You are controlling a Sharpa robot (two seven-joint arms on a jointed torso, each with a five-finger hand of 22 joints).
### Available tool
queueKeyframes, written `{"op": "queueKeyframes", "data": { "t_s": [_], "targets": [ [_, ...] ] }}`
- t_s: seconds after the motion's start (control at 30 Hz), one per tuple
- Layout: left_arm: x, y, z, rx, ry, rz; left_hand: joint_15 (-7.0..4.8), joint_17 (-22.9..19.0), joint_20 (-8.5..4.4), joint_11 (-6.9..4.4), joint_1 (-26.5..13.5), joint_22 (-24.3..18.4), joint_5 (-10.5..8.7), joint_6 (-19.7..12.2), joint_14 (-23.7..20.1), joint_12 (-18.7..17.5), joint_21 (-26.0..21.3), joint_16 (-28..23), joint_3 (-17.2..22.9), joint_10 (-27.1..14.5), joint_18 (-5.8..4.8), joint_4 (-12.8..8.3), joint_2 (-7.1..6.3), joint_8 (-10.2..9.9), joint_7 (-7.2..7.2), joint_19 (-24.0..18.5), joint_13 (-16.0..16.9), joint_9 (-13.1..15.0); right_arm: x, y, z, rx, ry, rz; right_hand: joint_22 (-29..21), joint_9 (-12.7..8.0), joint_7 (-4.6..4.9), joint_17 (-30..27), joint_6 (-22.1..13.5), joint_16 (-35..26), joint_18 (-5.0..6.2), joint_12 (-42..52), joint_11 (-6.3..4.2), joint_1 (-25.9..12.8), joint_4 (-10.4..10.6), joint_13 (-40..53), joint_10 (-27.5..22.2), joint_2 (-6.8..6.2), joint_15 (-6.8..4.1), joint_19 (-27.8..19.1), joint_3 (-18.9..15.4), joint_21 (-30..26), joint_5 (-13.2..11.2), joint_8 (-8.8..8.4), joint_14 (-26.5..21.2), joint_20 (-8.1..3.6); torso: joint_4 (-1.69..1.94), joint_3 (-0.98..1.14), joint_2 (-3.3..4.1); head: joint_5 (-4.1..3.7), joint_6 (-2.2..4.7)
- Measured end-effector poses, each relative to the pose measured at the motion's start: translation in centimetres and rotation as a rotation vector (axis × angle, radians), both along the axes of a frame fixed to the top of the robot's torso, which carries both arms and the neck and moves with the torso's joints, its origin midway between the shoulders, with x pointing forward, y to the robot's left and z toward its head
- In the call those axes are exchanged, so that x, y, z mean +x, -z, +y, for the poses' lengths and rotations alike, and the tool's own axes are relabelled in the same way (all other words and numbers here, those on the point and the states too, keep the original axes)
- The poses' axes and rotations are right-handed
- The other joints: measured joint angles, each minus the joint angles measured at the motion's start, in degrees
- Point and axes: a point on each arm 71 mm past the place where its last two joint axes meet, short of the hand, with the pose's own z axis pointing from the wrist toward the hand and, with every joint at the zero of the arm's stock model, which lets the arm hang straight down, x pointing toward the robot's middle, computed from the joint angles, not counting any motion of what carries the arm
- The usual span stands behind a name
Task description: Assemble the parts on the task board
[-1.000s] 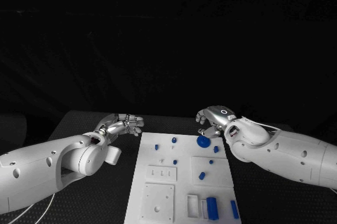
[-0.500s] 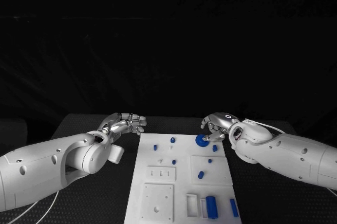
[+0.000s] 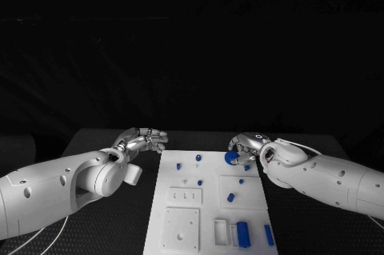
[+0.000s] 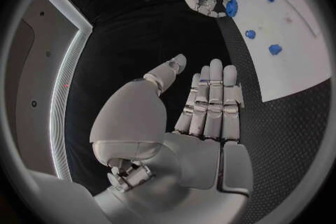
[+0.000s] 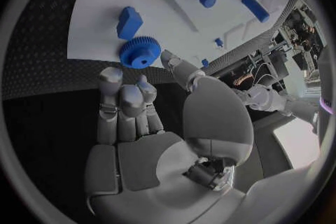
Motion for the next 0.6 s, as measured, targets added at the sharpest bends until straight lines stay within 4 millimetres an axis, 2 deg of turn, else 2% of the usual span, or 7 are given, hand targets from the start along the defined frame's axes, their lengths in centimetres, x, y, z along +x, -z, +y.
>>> {"op": "queueKeyframes", "data": {
  "t_s": [0.1,0.27,0.57,0.6],
  "targets": [
    [-0.01,0.0,0.1,0.0,-0.001,0.0,0.0,0.0,-0.01,0.0,0.0,0.0,0.0,0.0,0.0,0.0,0.0,0.0,0.0,0.0,0.05,0.0,0.0,0.0,0.0,-0.01,0.0,0.0,0.16,0.07,-0.36,-0.005,0.008,-0.001,0.0,0.0,0.0,0.08,0.0,0.2,-0.01,0.0,0.0,0.0,0.0,0.07,0.0,0.0,0.0,0.0,0.0,0.13,0.0,0.0,0.0,0.0,0.07,0.08,0.08,-0.07,-0.02],
    [-0.06,-0.01,0.05,0.0,0.001,0.001,0.0,0.05,-0.22,0.0,0.0,-0.01,0.0,0.01,0.0,0.0,0.0,0.0,0.0,0.0,0.08,0.0,0.0,0.0,0.01,-0.22,0.0,0.0,0.28,0.16,-0.64,-0.01,0.013,0.0,0.0,0.0,0.01,0.26,-0.01,0.2,-0.04,0.22,0.01,0.0,0.0,0.14,0.01,0.0,0.0,-0.11,0.0,0.59,0.0,0.0,0.0,-0.11,0.07,0.08,0.1,-0.13,-0.15],
    [-0.12,-0.02,0.07,-0.001,0.002,0.001,-0.01,0.04,-0.02,-0.01,0.0,-0.01,0.0,0.03,-0.01,0.0,0.01,0.0,0.0,0.0,0.17,0.0,0.0,0.0,0.03,-0.42,0.0,0.0,0.27,0.96,-1.0,-0.019,0.022,0.018,-0.01,0.01,0.01,0.7,-0.02,0.21,-0.11,0.22,0.02,0.23,0.45,0.27,0.02,0.7,0.0,-0.31,1.26,1.67,0.0,0.0,0.0,-0.33,0.13,-0.06,0.0,-0.09,-0.52],
    [-0.12,-0.02,0.09,-0.001,0.002,0.001,-0.01,0.04,-0.02,-0.01,0.0,-0.01,0.0,0.03,-0.01,0.0,0.01,0.0,0.0,0.0,0.17,0.0,0.0,0.0,0.03,-0.42,0.0,0.0,0.28,0.99,-1.0,-0.019,0.022,0.018,-0.01,0.01,-0.06,0.78,0.06,0.21,-0.65,0.23,0.02,0.41,0.62,0.27,0.02,0.89,0.0,-0.35,1.47,1.67,-0.03,0.0,0.0,-0.49,0.13,-0.07,-0.01,-0.07,-0.54]
  ]
}}
